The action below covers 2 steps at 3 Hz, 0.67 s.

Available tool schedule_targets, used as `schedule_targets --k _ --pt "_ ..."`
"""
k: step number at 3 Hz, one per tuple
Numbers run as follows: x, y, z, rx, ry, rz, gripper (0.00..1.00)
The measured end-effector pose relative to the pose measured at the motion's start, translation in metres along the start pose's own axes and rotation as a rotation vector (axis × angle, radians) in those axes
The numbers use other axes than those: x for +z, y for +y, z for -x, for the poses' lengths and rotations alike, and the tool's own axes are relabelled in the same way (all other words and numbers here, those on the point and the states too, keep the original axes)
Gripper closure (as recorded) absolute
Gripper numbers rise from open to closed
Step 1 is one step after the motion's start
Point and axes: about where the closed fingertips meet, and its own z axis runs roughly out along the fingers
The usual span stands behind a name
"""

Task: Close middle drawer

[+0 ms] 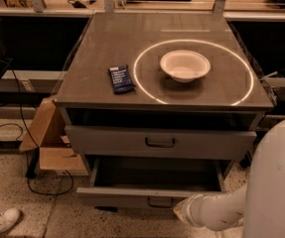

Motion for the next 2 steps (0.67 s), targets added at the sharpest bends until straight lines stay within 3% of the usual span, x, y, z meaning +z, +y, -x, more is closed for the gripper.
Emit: schedule_targets --k 1,2 --pt "0.0 0.0 0.0 0.0 0.0 0.0 0.75" --pt "0.0 0.0 0.0 0.0 0.0 0.0 0.44"
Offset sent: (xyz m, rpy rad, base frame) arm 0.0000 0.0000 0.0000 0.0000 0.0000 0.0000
